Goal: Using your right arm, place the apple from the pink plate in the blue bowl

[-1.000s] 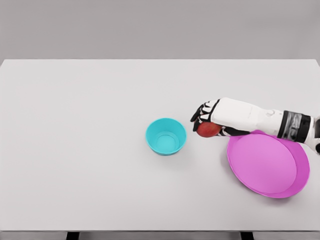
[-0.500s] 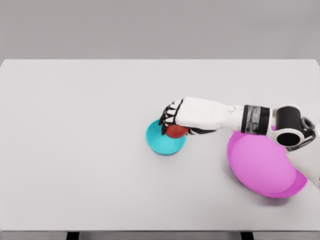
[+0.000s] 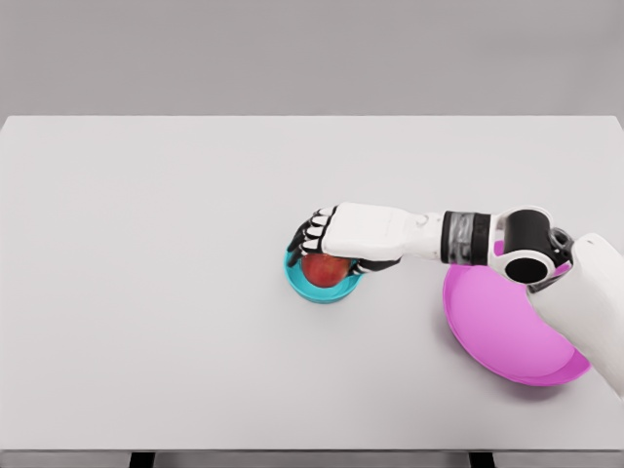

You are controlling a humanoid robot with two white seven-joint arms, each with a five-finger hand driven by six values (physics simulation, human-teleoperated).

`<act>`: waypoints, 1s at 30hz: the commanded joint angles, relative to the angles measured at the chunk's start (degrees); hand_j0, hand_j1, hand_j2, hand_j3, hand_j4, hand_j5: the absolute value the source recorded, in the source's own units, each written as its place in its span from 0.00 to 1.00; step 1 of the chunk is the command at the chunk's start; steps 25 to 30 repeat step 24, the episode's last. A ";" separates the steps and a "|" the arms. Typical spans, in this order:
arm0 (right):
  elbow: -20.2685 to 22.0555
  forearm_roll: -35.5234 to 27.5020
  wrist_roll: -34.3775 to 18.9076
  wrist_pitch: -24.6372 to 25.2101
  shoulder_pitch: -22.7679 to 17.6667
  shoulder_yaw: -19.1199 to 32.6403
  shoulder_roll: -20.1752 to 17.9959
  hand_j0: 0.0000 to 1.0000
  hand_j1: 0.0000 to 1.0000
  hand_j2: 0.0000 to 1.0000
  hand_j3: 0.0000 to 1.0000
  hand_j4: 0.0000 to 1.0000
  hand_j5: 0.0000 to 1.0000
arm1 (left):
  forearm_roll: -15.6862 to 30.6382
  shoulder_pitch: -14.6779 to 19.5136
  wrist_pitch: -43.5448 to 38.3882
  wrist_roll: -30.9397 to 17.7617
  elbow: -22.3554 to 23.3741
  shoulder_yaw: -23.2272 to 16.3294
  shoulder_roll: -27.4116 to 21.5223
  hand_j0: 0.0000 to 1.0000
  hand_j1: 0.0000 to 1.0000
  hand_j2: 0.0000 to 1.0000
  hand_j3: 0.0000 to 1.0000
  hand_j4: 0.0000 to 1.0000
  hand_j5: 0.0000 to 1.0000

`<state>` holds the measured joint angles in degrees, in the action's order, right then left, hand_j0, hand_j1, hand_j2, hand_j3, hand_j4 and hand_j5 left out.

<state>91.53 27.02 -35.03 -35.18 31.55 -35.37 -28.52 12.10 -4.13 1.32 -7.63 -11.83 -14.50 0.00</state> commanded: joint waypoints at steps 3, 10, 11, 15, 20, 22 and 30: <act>-0.04 -0.30 0.03 0.18 0.09 -0.13 0.05 1.00 1.00 1.00 1.00 1.00 1.00 | 0.03 0.00 0.00 -0.02 -0.04 -0.01 0.00 1.00 1.00 1.00 1.00 1.00 1.00; 8.30 -4.25 0.03 0.18 0.00 6.62 -6.71 1.00 1.00 1.00 1.00 1.00 1.00 | 0.03 0.00 0.00 -0.02 0.05 -0.01 0.00 1.00 1.00 1.00 1.00 1.00 1.00; 8.58 -5.92 0.03 0.18 -0.18 9.00 -8.65 1.00 1.00 1.00 1.00 1.00 1.00 | 0.03 0.00 0.00 -0.02 0.05 -0.01 0.00 1.00 1.00 1.00 1.00 1.00 1.00; 8.05 -6.72 0.03 0.18 -6.15 19.98 -11.12 1.00 1.00 1.00 1.00 1.00 1.00 | 0.03 0.00 0.00 -0.02 0.05 -0.01 0.00 1.00 1.00 1.00 1.00 1.00 1.00; 6.73 -9.62 0.03 0.18 -16.79 35.02 -9.27 1.00 1.00 1.00 1.00 1.00 1.00 | 0.03 0.09 0.00 -0.02 0.05 -0.01 0.00 1.00 1.00 1.00 1.00 1.00 1.00; 5.24 -9.53 0.03 0.18 -18.19 35.02 -9.45 1.00 1.00 1.00 1.00 1.00 1.00 | 0.03 0.00 0.00 -0.02 -0.04 -0.01 0.00 1.00 1.00 1.00 1.00 1.00 1.00; 5.24 -9.44 0.03 0.18 -19.07 35.02 -9.45 1.00 1.00 1.00 1.00 1.00 1.00 | 0.03 0.00 0.00 -0.02 -0.04 -0.01 0.00 1.00 1.00 1.00 1.00 1.00 1.00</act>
